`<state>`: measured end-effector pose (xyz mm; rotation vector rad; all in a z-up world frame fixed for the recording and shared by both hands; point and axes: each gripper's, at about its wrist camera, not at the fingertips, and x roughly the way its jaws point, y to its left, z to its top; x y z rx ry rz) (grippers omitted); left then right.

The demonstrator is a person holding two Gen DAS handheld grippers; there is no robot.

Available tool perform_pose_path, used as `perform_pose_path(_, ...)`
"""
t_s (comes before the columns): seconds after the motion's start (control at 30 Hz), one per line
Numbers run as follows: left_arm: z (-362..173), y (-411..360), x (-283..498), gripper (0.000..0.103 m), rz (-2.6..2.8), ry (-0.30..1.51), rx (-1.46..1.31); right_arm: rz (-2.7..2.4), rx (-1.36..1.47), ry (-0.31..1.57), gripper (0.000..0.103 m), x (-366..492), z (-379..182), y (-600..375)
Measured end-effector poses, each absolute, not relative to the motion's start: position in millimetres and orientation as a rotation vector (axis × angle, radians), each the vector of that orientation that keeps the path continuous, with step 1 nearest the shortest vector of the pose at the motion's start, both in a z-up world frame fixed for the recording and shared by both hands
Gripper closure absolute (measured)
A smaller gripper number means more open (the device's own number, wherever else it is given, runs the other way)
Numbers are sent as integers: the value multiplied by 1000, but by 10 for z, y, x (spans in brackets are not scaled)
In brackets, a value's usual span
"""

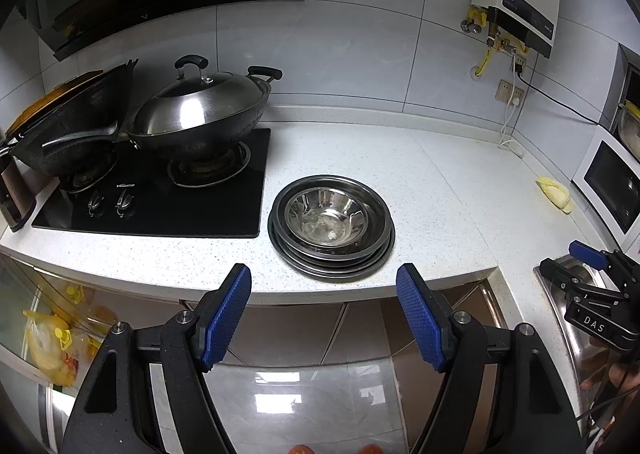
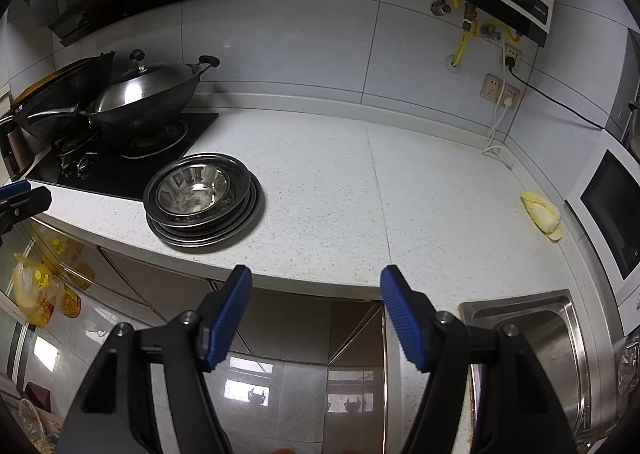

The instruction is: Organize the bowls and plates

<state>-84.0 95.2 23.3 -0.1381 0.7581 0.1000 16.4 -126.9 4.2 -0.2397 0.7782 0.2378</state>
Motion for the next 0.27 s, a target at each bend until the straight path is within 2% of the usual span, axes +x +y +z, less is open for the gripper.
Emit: perform_pose_path(0.27, 229, 959, -824, 34, 99, 767, -143, 237, -240, 772, 37, 165, 54, -1281)
